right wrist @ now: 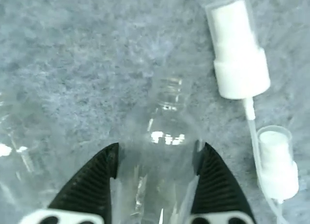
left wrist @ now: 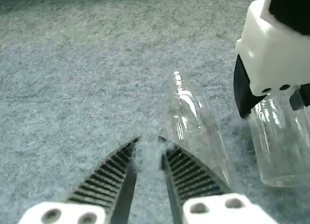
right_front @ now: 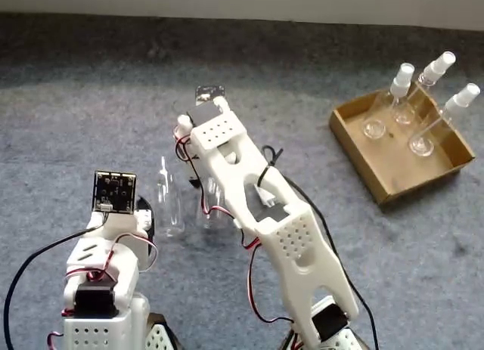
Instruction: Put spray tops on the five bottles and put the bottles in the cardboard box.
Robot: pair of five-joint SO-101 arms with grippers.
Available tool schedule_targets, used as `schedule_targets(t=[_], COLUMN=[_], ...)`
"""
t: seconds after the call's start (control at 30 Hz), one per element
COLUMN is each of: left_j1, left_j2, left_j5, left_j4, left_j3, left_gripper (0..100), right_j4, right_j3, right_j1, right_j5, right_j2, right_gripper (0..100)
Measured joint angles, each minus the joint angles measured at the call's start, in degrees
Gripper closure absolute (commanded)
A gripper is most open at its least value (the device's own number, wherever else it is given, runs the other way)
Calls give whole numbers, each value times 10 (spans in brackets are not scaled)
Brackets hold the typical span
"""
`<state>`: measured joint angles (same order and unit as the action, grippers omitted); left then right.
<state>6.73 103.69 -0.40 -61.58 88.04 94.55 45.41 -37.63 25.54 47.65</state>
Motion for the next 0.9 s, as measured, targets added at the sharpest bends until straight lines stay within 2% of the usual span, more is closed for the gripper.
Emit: schedule_targets(t=[0.17,0.47,0.6,0.8,0.9], left_j1=[0,0,0,0,0], left_j2=[0,0,0,0,0], left_j5=[0,0,0,0,0], left_j4=[0,0,0,0,0], left_j3=[0,4,4,4,4], left_gripper=[989,989,989,989,989], right_j4=[51,55,55,55,55], right_j3=[66,99,98,-15,-103], right_j1=[10,93,131,172,189], right_j5=[-77,-256,-281,-296,-358], right_j2=[0,-93,-167,-302,-357], right_gripper=[994,994,993,992,992])
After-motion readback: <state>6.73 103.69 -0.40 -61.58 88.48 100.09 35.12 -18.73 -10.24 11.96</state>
